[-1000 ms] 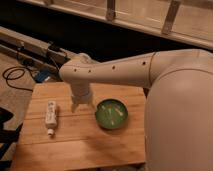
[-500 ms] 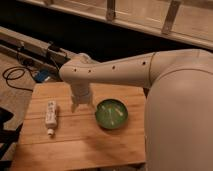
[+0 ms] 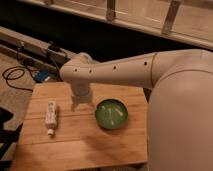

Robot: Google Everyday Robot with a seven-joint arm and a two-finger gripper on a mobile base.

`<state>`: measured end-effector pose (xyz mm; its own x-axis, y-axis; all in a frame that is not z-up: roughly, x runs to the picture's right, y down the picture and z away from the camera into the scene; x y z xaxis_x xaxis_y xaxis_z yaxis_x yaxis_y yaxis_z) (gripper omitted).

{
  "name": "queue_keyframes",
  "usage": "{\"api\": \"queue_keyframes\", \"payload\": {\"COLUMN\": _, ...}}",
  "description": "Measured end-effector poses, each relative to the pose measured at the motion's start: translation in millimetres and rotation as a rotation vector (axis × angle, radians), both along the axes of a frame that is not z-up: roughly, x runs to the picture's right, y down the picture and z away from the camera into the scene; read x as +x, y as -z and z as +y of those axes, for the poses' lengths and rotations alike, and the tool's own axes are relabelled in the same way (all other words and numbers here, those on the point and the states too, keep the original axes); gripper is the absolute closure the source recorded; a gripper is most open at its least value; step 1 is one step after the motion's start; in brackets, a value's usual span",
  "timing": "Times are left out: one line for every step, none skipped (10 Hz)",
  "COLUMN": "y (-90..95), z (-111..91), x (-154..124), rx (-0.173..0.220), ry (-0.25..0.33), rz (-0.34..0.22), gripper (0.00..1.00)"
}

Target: Place the bottle in the ceramic bowl

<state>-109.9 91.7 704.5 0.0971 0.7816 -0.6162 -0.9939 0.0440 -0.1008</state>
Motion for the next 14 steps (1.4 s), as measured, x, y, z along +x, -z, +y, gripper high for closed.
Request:
{"api": "queue_keyframes", "payload": {"y": -1.4, "z": -4, "x": -10, "rx": 0.018, "ry": 0.004, "rz": -0.023, "gripper": 0.35}}
{"api": "queue_keyframes", "payload": {"y": -4.0, "z": -10, "x": -28, "rx": 0.038, "ry": 0.015, "rz": -0.051, "gripper": 0.35}}
{"api": "queue_keyframes", "payload": {"y": -8.8, "z": -15, "x": -55, "rx": 0.054, "ry": 0.043, "rz": -0.084, "gripper": 0.35}}
{"api": "queue_keyframes", "payload": {"y": -11.7, "z": -16, "x": -77, "rx": 0.058, "ry": 0.064, "rz": -0.108, "gripper": 0.35}}
{"api": "queue_keyframes", "payload": {"y": -18.0, "z": -19, "x": -111, "rx": 0.062, "ry": 0.11, "rz": -0.142, "gripper": 0.35}}
{"api": "queue_keyframes", "payload": {"y": -21.9, "z": -18, "x": -135, "rx": 0.064, "ry": 0.146, "rz": -0.163, "gripper": 0.35}}
{"api": "queue_keyframes", "payload": {"y": -21.8, "z": -17, "x": -146, "rx": 0.061, "ry": 0.155, "rz": -0.174, "gripper": 0.35}}
{"api": "queue_keyframes", "payload": {"y": -23.5, "z": -18, "x": -148, "rx": 0.062, "ry": 0.162, "rz": -0.173, "gripper": 0.35}}
{"api": "queue_keyframes", "payload": {"y": -25.4, "z": -20, "x": -142, "rx": 0.063, "ry": 0.162, "rz": -0.163, "gripper": 0.35}}
{"api": "queue_keyframes", "payload": {"y": -25.3, "z": -20, "x": -142, "rx": 0.064, "ry": 0.162, "rz": -0.163, "gripper": 0.35}}
{"api": "queue_keyframes", "payload": {"y": -23.5, "z": -19, "x": -144, "rx": 0.068, "ry": 0.165, "rz": -0.168, "gripper": 0.35}}
{"api": "queue_keyframes", "payload": {"y": -20.8, "z": -19, "x": -139, "rx": 0.09, "ry": 0.173, "rz": -0.156, "gripper": 0.35}}
{"api": "queue_keyframes", "payload": {"y": -13.9, "z": -19, "x": -133, "rx": 0.113, "ry": 0.182, "rz": -0.153, "gripper": 0.35}}
{"api": "queue_keyframes", "payload": {"y": -13.0, "z": -17, "x": -130, "rx": 0.119, "ry": 0.184, "rz": -0.158, "gripper": 0.35}}
